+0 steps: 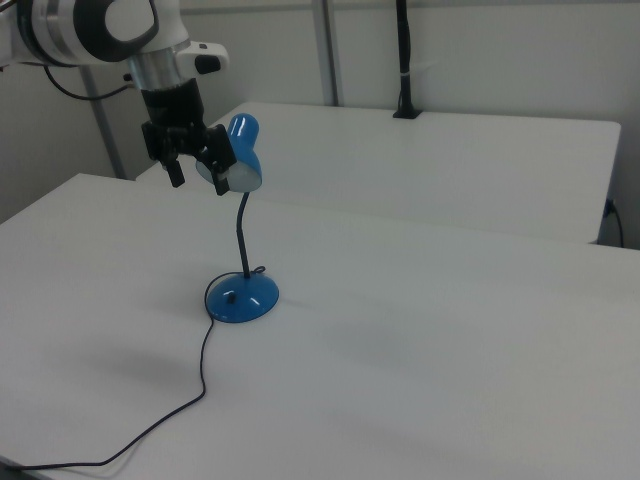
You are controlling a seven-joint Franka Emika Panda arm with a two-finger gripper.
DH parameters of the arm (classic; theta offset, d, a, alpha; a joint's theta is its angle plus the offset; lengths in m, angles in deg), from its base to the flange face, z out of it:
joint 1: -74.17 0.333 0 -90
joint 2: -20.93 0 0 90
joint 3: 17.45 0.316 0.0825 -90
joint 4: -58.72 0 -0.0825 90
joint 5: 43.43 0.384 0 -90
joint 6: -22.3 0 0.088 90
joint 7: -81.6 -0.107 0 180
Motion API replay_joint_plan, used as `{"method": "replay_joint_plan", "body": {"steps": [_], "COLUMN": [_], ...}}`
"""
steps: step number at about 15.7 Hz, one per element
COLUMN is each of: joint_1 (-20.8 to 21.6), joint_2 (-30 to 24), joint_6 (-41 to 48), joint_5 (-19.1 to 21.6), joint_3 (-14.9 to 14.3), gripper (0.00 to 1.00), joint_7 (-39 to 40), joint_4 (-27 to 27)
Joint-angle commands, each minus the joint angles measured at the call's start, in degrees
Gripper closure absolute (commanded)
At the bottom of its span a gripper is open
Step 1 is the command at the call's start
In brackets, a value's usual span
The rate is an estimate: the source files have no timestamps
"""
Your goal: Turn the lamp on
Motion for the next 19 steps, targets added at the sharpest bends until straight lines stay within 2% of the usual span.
{"method": "replay_joint_plan", "body": {"steps": [1, 2, 3, 5, 6, 7, 19], "joint_1": [-0.06, -0.06, -0.06, 0.03, 0.03, 0.03, 1.08], "joint_2": [0.35, 0.35, 0.35, 0.44, 0.44, 0.44, -0.44], "joint_6": [1.30, 1.30, 0.77, 0.77, 0.68, 0.77, 0.51], "joint_5": [-0.92, -0.92, -0.92, -1.01, -0.93, -0.92, -0.84], "joint_3": [0.54, 0.54, 0.63, 0.63, 0.63, 0.63, 0.71], "gripper": [0.04, 0.19, 0.51, 0.84, 0.97, 1.00, 1.00], "joint_7": [0.00, 0.18, 0.27, 0.70, 1.14, 1.23, 3.34], "joint_4": [-0.90, -0.81, -0.72, -0.72, -0.63, -0.63, 3.05]}}
